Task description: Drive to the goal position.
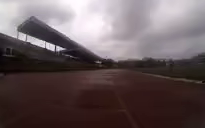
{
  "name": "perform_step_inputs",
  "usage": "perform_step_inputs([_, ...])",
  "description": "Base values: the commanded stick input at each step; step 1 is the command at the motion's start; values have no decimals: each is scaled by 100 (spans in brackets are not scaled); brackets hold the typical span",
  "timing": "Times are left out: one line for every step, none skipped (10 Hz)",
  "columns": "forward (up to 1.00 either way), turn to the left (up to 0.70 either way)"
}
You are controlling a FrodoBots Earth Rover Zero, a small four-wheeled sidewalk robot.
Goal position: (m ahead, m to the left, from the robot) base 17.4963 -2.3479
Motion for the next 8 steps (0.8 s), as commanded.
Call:
perform_step_inputs([50,0])
perform_step_inputs([50,0])
perform_step_inputs([50,0])
perform_step_inputs([50,0])
perform_step_inputs([50,0])
perform_step_inputs([50,0])
perform_step_inputs([50,0])
perform_step_inputs([50,0])
